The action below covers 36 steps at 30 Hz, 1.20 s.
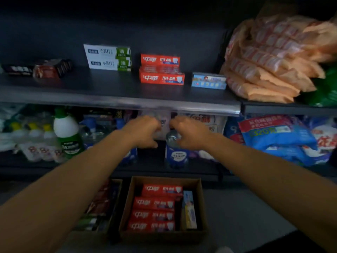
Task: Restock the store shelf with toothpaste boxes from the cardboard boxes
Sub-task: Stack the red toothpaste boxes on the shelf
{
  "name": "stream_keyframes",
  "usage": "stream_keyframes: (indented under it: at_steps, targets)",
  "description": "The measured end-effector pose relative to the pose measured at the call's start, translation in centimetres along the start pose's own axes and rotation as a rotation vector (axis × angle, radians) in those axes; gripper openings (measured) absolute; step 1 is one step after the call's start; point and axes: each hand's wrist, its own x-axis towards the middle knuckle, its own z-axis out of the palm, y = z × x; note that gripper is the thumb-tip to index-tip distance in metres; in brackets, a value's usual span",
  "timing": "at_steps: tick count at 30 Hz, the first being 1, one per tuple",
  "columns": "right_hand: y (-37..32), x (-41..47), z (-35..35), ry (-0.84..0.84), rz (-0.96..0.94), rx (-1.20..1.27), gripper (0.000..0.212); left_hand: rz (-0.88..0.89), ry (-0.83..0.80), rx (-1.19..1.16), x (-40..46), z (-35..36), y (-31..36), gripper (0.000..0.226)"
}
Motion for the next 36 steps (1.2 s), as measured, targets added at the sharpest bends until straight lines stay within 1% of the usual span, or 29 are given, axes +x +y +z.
stream_keyframes:
  at_steps: [2, 3, 7, 10, 12, 14, 19, 21, 27, 32, 36]
  targets:
    - [-0.6, -1.4, 2.8, -0.056, 0.009, 0.036, 0.043, 0.001, -0.072, -0.022, -0.5, 3.4, 0.4, 0.051]
    - [-0.9, -2.0, 4.2, -0.095, 0.013, 0.053, 0.044, 0.009, -0.102, -0.032, -0.6, 5.1, 0.5, 0.053]
    - [-1.2, -3.6, 10.4, -0.21, 0.018, 0.131, 0.046, 0.01, -0.221, -0.099, -0.6, 11.0, 0.5, 0.038]
    - [-1.0, -4.3, 14.8, -0.289, 0.061, 0.189, 0.049, -0.009, -0.279, -0.131, -0.1, 14.9, 0.1, 0.034]
    - [-0.7, -4.8, 17.8, -0.312, 0.082, 0.219, 0.048, -0.021, -0.307, -0.166, 0.4, 17.2, -0.3, 0.03]
    - [-0.3, -5.2, 20.6, -0.325, 0.108, 0.265, 0.048, -0.043, -0.345, -0.218, 0.8, 19.6, -0.7, 0.028]
    - [0.1, -5.6, 26.6, -0.389, 0.17, 0.327, 0.058, -0.095, -0.385, -0.314, 1.9, 24.8, -1.3, 0.03]
    - [0.2, -5.4, 28.2, -0.419, 0.18, 0.325, 0.058, -0.109, -0.404, -0.346, 2.3, 26.1, -1.5, 0.028]
    - [0.3, -4.4, 31.1, -0.475, 0.221, 0.324, 0.055, -0.133, -0.418, -0.371, 3.4, 28.4, -2.6, 0.033]
    - [-0.3, -4.3, 32.3, -0.446, 0.239, 0.288, 0.056, -0.132, -0.431, -0.374, 3.7, 29.1, -3.1, 0.037]
    - [-0.9, -4.3, 33.0, -0.453, 0.211, 0.241, 0.056, -0.137, -0.448, -0.381, 3.7, 29.3, -3.2, 0.037]
